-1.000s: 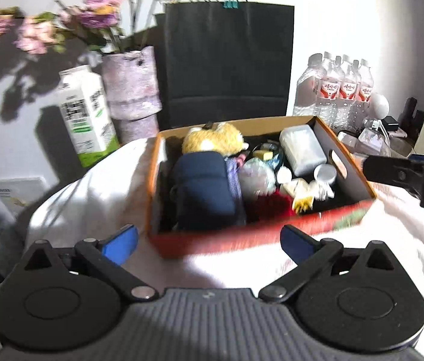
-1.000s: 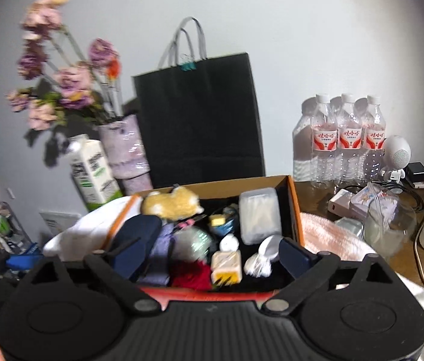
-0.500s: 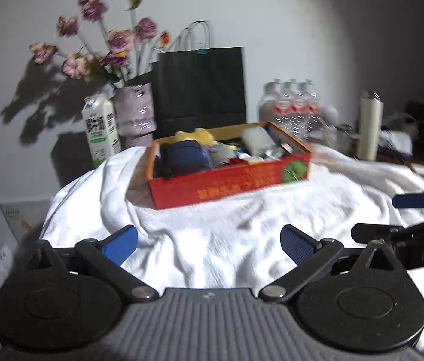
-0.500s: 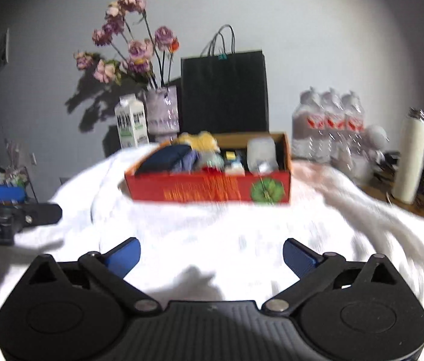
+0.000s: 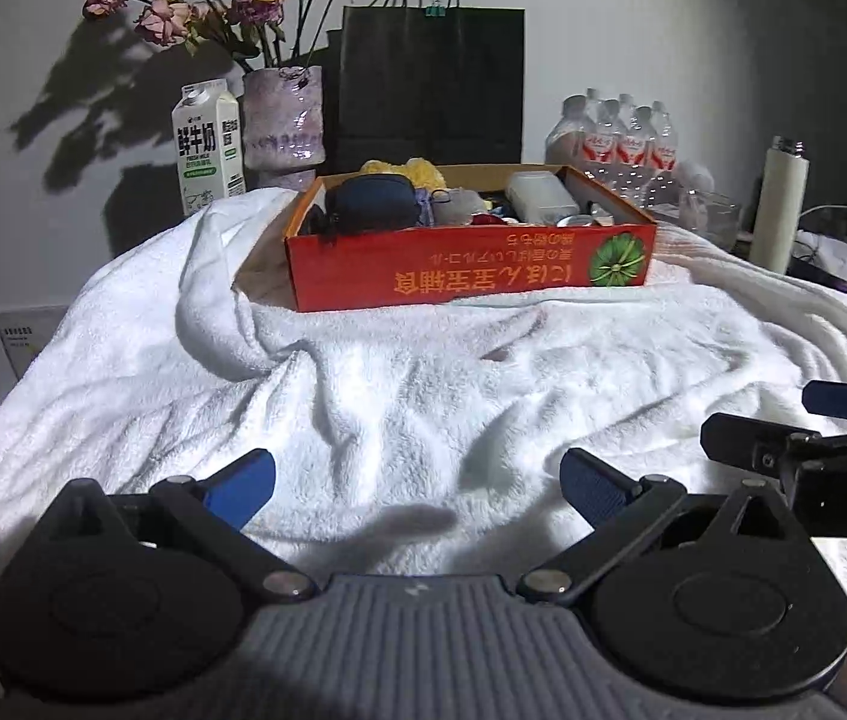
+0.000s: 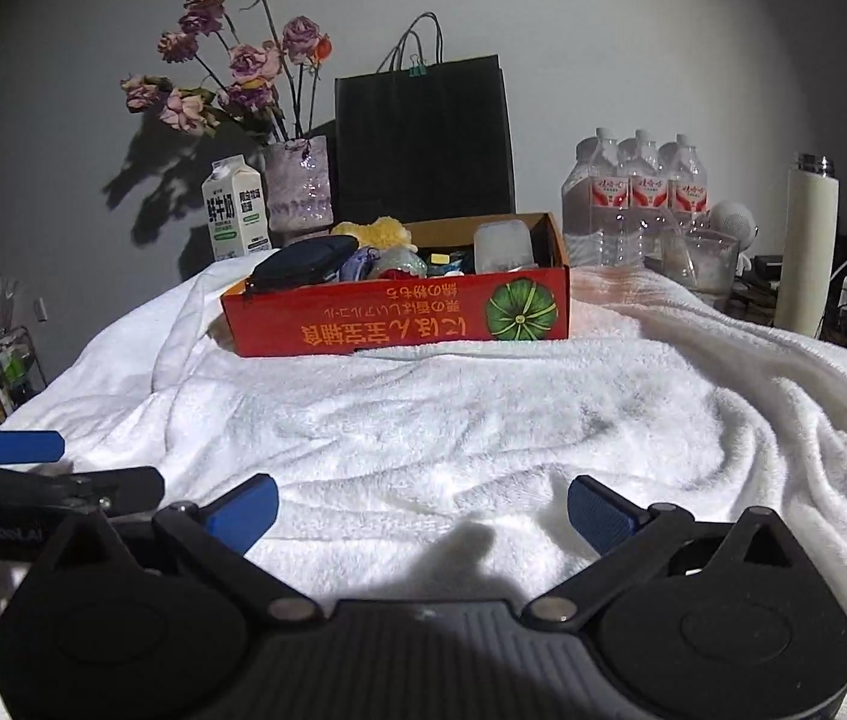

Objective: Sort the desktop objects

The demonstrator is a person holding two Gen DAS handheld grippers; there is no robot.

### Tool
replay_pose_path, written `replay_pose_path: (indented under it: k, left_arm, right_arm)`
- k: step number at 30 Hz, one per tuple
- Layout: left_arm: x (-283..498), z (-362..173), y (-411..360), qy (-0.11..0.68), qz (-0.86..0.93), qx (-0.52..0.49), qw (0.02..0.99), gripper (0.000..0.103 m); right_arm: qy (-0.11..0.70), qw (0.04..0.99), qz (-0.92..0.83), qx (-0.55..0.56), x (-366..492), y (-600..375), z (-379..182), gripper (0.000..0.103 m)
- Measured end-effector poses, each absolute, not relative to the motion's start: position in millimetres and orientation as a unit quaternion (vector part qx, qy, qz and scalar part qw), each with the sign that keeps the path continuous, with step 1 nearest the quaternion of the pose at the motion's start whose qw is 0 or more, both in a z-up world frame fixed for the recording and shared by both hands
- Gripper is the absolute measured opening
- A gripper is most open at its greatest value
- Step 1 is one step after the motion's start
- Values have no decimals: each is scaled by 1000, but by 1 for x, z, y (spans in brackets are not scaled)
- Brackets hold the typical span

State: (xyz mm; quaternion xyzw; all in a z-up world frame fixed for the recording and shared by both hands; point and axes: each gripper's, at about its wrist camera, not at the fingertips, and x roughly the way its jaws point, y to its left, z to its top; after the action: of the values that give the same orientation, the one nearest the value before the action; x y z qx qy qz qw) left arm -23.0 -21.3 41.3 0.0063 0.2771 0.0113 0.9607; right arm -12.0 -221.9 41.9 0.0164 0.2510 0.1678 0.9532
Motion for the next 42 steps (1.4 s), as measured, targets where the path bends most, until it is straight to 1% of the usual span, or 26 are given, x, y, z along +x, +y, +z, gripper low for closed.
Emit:
replay_pose_path:
  k: [6,16,22,28,33,42]
  left_arm:
    - [-7,28,-22,295,27,6,955,103]
    - [5,16,-20,309,36,13,950,103]
    - [7,13,-21,307,32,14,951,103]
    - [9,11,-17,315,28,-5,949,103]
    - [12,8,-7,325,14,-41,945,103]
    - [9,9,-11,325,8,-21,946,103]
  right_arm:
    - [255,954,159,-10,4,-211,34,103]
    - [288,944,158,-26,17,-196,19,103]
    - [326,934,146,-19,27,-199,11,103]
    - [328,934,134,-43,21,-196,10,103]
    - [333,933,133,-39,23,-196,9,103]
    - [332,933,133,-28,30,-198,9,103]
